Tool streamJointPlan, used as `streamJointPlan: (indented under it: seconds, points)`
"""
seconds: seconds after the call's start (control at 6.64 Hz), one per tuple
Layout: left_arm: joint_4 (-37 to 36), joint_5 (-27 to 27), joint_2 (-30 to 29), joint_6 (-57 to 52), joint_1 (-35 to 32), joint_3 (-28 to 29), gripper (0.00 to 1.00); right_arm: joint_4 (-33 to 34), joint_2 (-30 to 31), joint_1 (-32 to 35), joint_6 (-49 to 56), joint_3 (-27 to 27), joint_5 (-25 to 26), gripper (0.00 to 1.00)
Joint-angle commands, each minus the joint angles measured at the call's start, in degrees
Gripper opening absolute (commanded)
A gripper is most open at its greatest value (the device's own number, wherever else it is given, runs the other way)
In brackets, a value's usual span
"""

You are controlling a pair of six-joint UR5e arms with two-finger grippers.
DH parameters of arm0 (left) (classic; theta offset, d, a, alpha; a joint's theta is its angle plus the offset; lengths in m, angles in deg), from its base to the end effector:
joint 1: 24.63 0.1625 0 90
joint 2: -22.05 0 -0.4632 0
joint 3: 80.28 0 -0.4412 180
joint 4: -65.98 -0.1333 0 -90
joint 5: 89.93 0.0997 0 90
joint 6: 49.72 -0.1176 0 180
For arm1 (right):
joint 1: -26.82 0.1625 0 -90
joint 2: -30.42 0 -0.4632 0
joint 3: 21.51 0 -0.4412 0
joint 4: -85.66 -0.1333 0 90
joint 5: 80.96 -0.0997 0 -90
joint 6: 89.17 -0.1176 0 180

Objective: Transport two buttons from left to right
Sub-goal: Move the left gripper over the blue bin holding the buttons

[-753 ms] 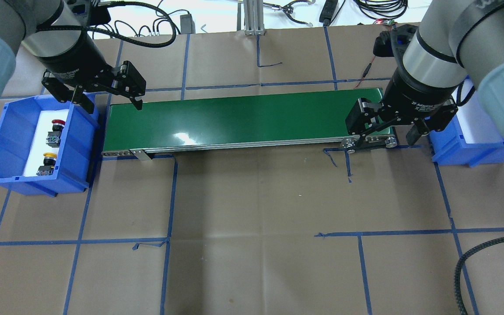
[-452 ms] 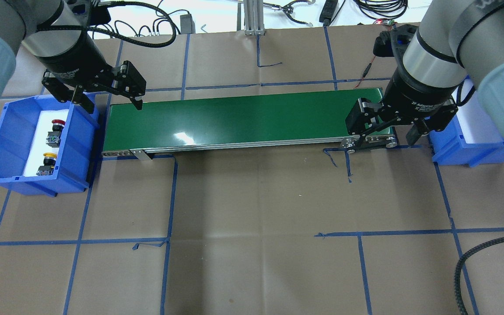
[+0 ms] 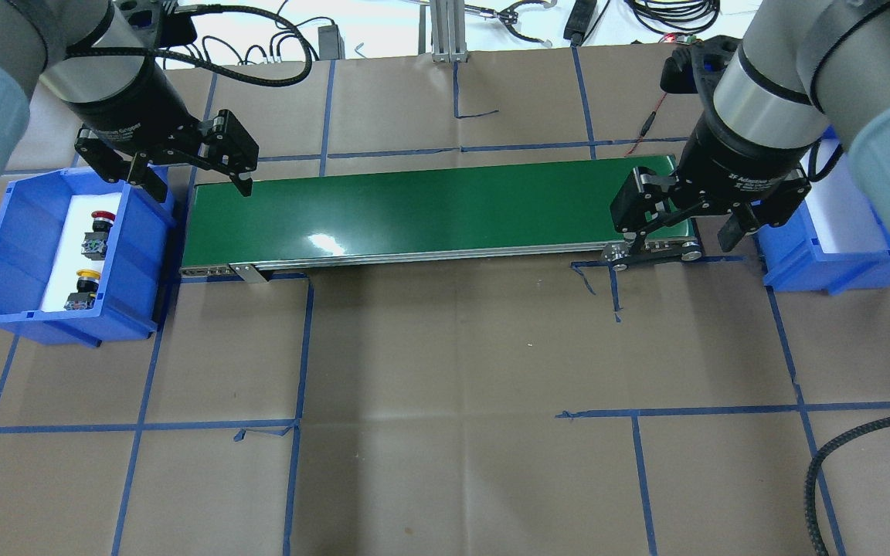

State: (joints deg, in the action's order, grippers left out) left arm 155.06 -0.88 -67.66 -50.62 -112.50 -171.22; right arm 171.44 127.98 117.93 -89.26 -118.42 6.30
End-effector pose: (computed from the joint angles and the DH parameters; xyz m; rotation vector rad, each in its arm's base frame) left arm -0.1151 -0.5437 0.5036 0.0335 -3.1250 0.0080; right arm 0.1480 -0.4696 0.5032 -0.0252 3.0928 0.0972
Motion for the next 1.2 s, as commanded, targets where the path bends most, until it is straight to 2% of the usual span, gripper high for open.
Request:
streamJointPlan:
  seconds: [0.0, 0.3, 0.45, 0.75, 1.05]
  points:
    - [0.0, 0.2, 0.1, -0.2, 0.9, -0.2, 1.0, 0.0, 0.0, 0.0, 0.0, 0.1, -0.1, 1.0]
    - [0.1, 0.2, 0.7, -2.8, 4.0, -1.0, 1.0, 0.0, 0.0, 0.0, 0.0, 0.1, 0.0, 1.0]
    - [0.1, 1.4, 1.2, -5.1, 7.8, -1.1, 1.0, 0.0, 0.0, 0.0, 0.0, 0.1, 0.0, 1.0]
    - [0.1, 1.6, 1.1, -14.3, 20.3, -1.4, 1.0, 0.0, 0.0, 0.0, 0.0, 0.1, -0.2, 1.0]
    - [0.0, 1.6, 0.7, -29.5, 33.0, -1.4, 1.0, 0.0, 0.1, 0.0, 0.0, 0.1, -0.2, 1.0]
